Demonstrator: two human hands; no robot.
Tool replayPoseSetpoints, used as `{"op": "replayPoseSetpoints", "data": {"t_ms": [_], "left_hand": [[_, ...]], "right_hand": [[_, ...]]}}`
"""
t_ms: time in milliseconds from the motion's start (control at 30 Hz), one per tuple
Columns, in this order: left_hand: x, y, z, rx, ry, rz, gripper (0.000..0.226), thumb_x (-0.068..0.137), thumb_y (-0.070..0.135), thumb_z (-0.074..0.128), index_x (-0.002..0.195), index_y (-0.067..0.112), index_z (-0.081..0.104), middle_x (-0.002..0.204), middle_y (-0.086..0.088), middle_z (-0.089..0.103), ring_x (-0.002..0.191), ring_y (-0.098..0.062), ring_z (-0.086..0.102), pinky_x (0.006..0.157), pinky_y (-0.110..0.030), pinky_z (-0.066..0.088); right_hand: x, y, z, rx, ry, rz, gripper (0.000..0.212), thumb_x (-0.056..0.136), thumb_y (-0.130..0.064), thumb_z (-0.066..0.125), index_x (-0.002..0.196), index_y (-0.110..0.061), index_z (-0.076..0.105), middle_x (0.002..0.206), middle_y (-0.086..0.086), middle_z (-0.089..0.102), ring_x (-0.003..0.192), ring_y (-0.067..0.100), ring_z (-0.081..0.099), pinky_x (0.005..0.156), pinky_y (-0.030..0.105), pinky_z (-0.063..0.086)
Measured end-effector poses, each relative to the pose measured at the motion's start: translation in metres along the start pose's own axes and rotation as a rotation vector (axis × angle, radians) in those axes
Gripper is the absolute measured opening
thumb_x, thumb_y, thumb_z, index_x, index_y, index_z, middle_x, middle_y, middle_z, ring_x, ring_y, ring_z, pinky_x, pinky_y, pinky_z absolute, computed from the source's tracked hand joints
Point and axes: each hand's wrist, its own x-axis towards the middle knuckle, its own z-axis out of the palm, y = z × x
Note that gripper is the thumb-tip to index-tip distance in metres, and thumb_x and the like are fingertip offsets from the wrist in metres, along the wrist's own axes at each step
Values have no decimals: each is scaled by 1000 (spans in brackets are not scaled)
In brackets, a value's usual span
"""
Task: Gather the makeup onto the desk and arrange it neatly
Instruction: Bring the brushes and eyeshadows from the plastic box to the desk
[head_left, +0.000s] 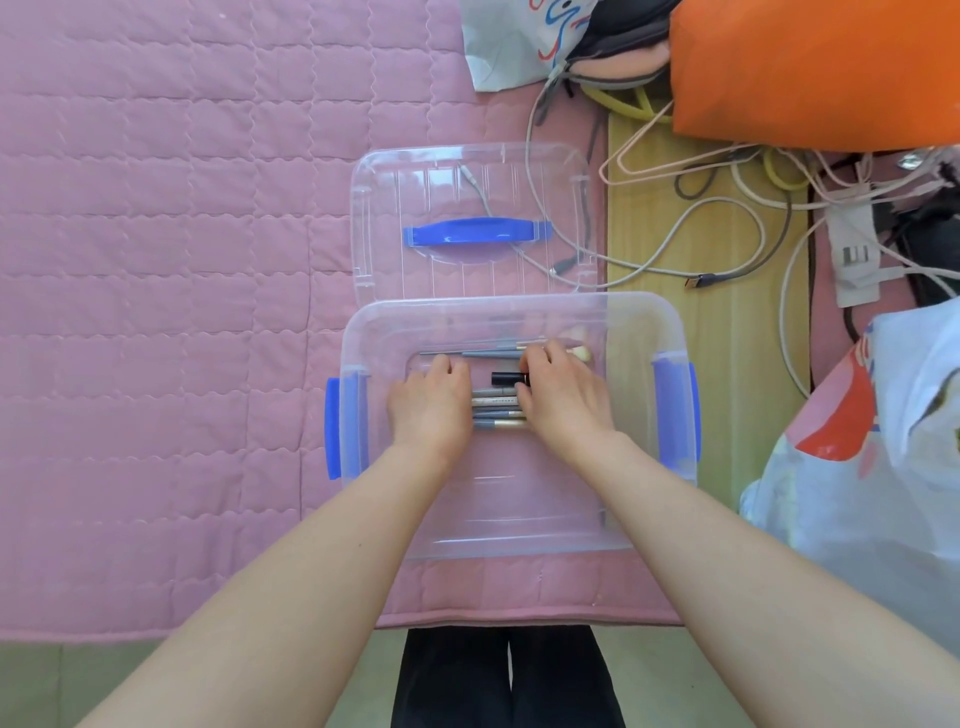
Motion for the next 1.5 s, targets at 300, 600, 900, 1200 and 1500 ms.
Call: {"op": "replayPoseSetpoints", "data": {"t_ms": [300, 600, 900, 1200, 1500], "left_hand": [[0, -2, 3, -36, -76, 10, 28, 87, 2, 43, 112, 14, 48, 113, -7, 49, 94, -32, 55, 62, -36, 29], [1, -3, 4, -39, -111, 20, 17, 93, 11, 43, 109, 15, 50, 113, -7, 54, 98, -32, 57, 63, -34, 31], [-1, -2, -3, -151, -146, 1, 20, 92, 13, 42, 111, 16, 49, 113, -7, 55, 96, -33, 58, 66, -34, 36], [-16, -1, -13, -372, -145, -108, 11, 89, 23, 49, 93, 13, 46, 97, -10, 59, 81, -30, 49, 63, -32, 39], [-53, 3, -28, -927, -22, -282, 10, 84, 18, 54, 76, 12, 53, 70, -4, 58, 72, -32, 57, 57, -33, 40]], "right_hand": [[-5, 10, -8, 52, -63, 107, 24, 91, -18, 47, 114, -12, 47, 115, 7, 54, 95, 33, 57, 60, 33, 37], [-20, 10, -13, 10, -100, 51, 25, 86, -18, 57, 107, -11, 46, 116, 8, 44, 92, 32, 54, 57, 34, 32], [-7, 8, -2, -165, -49, -97, 22, 87, -5, 51, 108, -13, 46, 111, 5, 51, 103, 29, 54, 62, 34, 31], [-6, 7, -3, -103, -207, -51, 24, 90, -15, 56, 112, -12, 45, 119, 8, 55, 110, 30, 53, 73, 36, 40], [-37, 15, -33, 374, -283, 135, 4, 89, -17, 46, 87, -14, 43, 86, 6, 57, 81, 29, 52, 63, 33, 39]]}}
